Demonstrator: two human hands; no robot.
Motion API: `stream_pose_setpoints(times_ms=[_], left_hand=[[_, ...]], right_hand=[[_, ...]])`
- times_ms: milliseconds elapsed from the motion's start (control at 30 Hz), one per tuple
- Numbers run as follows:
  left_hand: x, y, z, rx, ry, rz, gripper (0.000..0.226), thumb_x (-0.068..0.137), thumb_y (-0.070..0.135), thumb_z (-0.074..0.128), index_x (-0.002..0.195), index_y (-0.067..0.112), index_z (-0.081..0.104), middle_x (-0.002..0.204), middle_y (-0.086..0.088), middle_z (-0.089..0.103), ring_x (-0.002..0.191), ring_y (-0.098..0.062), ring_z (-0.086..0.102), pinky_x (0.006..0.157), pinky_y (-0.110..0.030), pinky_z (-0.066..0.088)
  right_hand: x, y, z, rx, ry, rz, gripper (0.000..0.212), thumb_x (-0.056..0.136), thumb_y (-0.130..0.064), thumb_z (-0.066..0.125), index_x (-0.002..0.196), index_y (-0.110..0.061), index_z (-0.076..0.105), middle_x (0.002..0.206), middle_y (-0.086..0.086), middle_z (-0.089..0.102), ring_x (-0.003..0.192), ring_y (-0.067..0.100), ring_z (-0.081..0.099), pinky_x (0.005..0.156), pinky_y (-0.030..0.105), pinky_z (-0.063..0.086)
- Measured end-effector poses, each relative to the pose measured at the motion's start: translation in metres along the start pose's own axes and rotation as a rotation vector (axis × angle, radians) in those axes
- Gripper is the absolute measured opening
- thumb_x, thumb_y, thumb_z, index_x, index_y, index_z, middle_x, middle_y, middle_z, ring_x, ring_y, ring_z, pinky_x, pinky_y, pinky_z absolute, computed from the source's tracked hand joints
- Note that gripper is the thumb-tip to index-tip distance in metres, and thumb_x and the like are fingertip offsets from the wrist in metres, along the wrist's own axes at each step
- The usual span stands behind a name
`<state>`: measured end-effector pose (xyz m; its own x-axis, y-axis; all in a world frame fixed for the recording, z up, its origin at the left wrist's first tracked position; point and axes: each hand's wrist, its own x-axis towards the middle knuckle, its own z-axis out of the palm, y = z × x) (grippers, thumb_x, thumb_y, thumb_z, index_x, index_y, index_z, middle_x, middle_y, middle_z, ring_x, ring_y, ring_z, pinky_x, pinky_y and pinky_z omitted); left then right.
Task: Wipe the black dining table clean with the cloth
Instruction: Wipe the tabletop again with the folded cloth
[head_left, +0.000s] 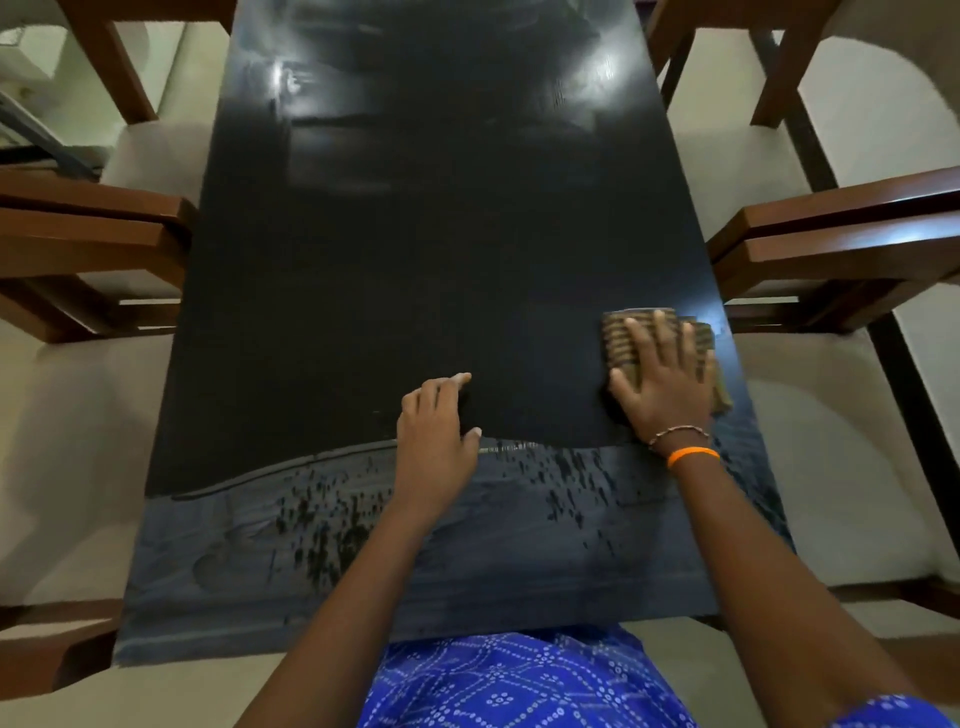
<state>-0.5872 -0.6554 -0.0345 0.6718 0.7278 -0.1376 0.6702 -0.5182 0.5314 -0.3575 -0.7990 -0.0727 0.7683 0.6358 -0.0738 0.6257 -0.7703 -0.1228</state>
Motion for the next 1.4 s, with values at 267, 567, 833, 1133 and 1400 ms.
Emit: stream_pose_setpoints(times_ms=[267,567,833,1133,1400], left_hand=[[0.009,0.004,0.01,0.065,0.001,-0.045,0.063,0.081,0.022,0.065,0.137,0.018,0.037,0.131,-0.001,0.047,0.125,-0.023,0.033,0.107,-0.036,0.031],[-0.001,0.019,0.013,0.001,0.027,-0.002,0.051,0.078,0.005,0.065,0.126,0.011,0.051,0.123,-0.007,0.053,0.115,-0.024,0.046,0.101,-0.034,0.037],[-0.003,0.041,0.028,0.019,-0.067,0.013,0.058,0.077,0.015,0.071,0.13,0.016,0.046,0.126,-0.003,0.049,0.119,-0.021,0.04,0.101,-0.032,0.035],[-0.015,0.057,0.048,0.123,-0.176,0.106,0.07,0.077,0.028,0.072,0.136,0.017,0.036,0.128,-0.001,0.04,0.113,-0.022,0.036,0.099,-0.032,0.036],[-0.023,0.059,0.05,0.216,-0.125,0.204,0.062,0.082,0.028,0.066,0.135,0.01,0.039,0.131,-0.008,0.042,0.112,-0.026,0.039,0.101,-0.035,0.034]], right_hand=[[0.019,0.002,0.003,0.071,0.039,0.253,0.074,0.077,-0.046,0.033,0.148,-0.026,0.022,0.158,0.008,0.014,0.145,0.038,0.008,0.115,0.06,0.004],[0.033,-0.128,0.018,0.104,-0.115,-0.389,0.07,0.085,-0.047,0.045,0.148,-0.03,0.019,0.159,0.001,0.012,0.146,0.032,0.005,0.114,0.054,-0.003],[0.055,-0.018,0.003,0.085,-0.015,-0.274,0.073,0.077,-0.05,0.042,0.146,-0.034,0.026,0.157,-0.003,0.02,0.145,0.029,0.014,0.115,0.052,0.005],[0.049,0.059,0.0,0.095,0.016,0.095,0.07,0.086,-0.045,0.047,0.148,-0.031,0.018,0.16,0.003,0.011,0.146,0.032,0.008,0.116,0.053,0.013],[-0.062,0.069,0.0,0.044,0.01,0.132,0.071,0.082,-0.047,0.036,0.149,-0.029,0.019,0.159,0.005,0.014,0.146,0.033,0.011,0.116,0.052,0.012]])
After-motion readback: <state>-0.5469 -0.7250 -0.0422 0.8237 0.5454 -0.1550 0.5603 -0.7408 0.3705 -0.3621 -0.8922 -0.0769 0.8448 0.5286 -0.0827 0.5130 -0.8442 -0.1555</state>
